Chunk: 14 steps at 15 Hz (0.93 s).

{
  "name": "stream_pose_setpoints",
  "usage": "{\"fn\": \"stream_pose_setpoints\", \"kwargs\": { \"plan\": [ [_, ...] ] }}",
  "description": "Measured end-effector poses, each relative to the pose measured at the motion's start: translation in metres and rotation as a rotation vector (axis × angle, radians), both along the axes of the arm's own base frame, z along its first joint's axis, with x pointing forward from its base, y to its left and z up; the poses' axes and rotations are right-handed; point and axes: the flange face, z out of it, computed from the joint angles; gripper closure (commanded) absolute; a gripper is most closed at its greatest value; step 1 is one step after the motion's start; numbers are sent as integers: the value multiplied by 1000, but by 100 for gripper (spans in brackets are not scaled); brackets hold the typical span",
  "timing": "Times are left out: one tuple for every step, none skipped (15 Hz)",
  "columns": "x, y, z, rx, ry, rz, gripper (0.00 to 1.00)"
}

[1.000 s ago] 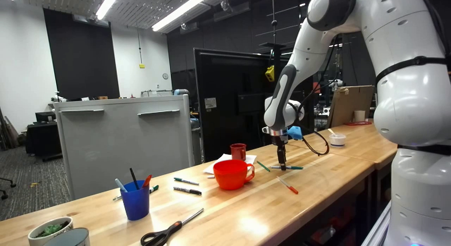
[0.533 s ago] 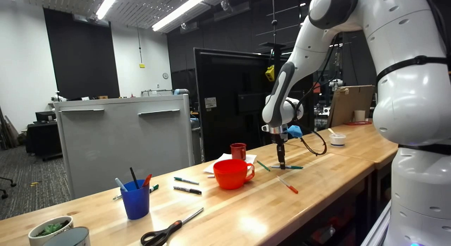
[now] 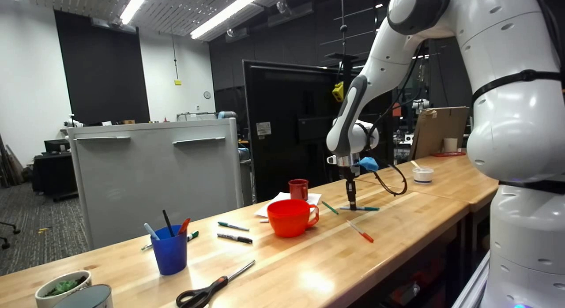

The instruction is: Put the green marker in the blue cup.

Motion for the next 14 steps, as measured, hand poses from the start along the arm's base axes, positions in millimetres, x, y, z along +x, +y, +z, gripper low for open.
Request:
{"fn": "stream_pose_setpoints", "kwargs": {
  "plan": [
    [0,0,0,0,-1,1,97],
    [0,-1,0,-1,-4,1,97],
    [1,-2,1,-3,-7,1,97],
    [1,-2,1,-8,-9,5,97],
    [1,-2,2,-15,-10,14,97],
    [2,-2,4,-27,-12,28,97],
    [3,0,8,-45,-14,49,97],
    [5,4,13,-69,-18,70,97],
    [7,8,20,-96,-25,93,97],
    [10,15,29,-124,-34,114,97],
    [12,22,37,-153,-46,137,97],
    [14,31,47,-182,-57,159,97],
    [16,40,57,-210,-70,181,97],
    [18,49,67,-238,-83,201,97]
  ]
}}
